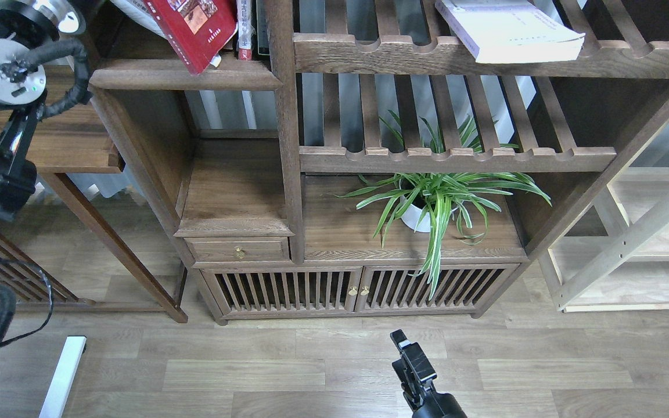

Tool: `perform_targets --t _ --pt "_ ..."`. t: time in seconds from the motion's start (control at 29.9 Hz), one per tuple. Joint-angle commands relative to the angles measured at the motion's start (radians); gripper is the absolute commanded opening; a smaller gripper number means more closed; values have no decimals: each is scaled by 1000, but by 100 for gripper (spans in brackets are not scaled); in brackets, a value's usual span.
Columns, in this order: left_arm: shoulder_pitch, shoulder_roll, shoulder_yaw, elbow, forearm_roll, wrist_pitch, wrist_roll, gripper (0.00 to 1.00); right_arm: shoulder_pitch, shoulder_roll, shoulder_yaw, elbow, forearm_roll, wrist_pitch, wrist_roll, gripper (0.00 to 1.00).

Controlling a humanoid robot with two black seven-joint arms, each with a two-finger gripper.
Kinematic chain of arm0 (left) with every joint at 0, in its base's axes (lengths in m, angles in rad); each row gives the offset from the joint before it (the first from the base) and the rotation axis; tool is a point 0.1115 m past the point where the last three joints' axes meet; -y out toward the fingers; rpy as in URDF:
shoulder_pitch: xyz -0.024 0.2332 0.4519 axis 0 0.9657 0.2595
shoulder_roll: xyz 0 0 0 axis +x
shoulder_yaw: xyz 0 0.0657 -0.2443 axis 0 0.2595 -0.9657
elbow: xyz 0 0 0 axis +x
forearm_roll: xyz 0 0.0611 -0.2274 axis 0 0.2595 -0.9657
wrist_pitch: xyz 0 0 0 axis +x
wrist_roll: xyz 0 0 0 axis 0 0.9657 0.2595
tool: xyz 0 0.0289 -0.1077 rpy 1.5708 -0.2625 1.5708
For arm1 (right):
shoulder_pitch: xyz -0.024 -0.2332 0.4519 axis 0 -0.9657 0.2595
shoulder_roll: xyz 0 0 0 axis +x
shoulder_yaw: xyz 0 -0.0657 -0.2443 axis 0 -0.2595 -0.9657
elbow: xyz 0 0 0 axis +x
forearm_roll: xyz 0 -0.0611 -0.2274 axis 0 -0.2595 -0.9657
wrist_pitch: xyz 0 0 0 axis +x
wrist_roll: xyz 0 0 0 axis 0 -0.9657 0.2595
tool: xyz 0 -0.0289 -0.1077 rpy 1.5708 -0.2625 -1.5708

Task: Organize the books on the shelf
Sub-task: 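Release the red book and withdraw the left gripper downward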

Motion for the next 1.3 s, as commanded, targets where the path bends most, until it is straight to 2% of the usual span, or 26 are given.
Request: perform_targets --t 0.0,0.6,0.87,1.04,1.17,1.27 --pt "-50 -17 1 27 0 1 0 49 0 0 0 0 0 0 0 100" --pt "-79 -35 4 47 -1 1 2 49 0 0 1 -5 0 0 2 100" --pt "-76 -17 -8 0 -5 1 16 49 -1 0 0 -2 3 0 0 100" --pt "-53 29 -14 -103 -9 1 66 53 -1 0 -2 1 5 0 0 100" --pt "-40 61 -28 -189 -12 6 88 53 0 0 -2 1 3 0 -1 100" --pt "-12 90 -38 -255 -12 20 125 53 5 0 1 0 3 0 -1 100"
